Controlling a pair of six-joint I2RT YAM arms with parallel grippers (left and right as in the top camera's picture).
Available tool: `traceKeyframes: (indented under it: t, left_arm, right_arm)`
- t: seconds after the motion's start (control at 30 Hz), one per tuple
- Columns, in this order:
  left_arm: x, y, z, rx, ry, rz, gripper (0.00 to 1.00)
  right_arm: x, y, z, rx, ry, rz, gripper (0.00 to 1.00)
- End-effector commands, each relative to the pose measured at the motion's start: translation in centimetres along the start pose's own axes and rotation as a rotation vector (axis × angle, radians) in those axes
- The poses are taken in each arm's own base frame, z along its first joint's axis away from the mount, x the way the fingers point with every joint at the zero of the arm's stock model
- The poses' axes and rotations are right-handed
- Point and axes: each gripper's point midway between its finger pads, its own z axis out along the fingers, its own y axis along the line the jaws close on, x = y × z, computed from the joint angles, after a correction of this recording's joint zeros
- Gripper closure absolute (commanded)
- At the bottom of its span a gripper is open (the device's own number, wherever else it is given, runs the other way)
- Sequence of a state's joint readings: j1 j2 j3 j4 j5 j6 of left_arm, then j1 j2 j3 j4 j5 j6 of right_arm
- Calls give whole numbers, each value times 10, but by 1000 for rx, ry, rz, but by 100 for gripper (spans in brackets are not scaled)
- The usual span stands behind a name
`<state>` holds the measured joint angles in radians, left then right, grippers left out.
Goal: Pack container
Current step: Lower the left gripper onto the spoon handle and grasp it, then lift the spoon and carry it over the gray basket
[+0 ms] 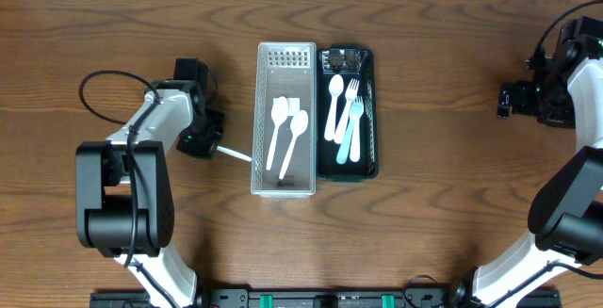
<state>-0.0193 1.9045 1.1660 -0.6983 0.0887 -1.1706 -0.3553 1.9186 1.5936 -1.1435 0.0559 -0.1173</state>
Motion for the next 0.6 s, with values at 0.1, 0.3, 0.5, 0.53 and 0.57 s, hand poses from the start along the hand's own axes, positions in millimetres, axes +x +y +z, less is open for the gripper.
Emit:
traceKeyframes:
  t: [0.1, 0.3, 0.5, 0.53, 0.57]
  left_arm:
    - [-44, -9, -29, 67, -156, 103, 94]
    - [-78, -31, -89, 201, -292, 206, 94]
    - [-53, -66, -170, 409, -388, 493, 94]
    - [-39, -73, -184, 452, -402, 574, 94]
    - [-24, -79, -197, 491, -415, 646, 94]
  right_arm:
    - [0, -1, 0, -3, -1, -7, 1]
    - [0, -1, 0, -3, -1, -7, 1]
    - [0, -1, 0, -3, -1, -7, 1]
    - [0, -1, 0, -3, -1, -7, 1]
    - [0, -1, 0, -3, -1, -7, 1]
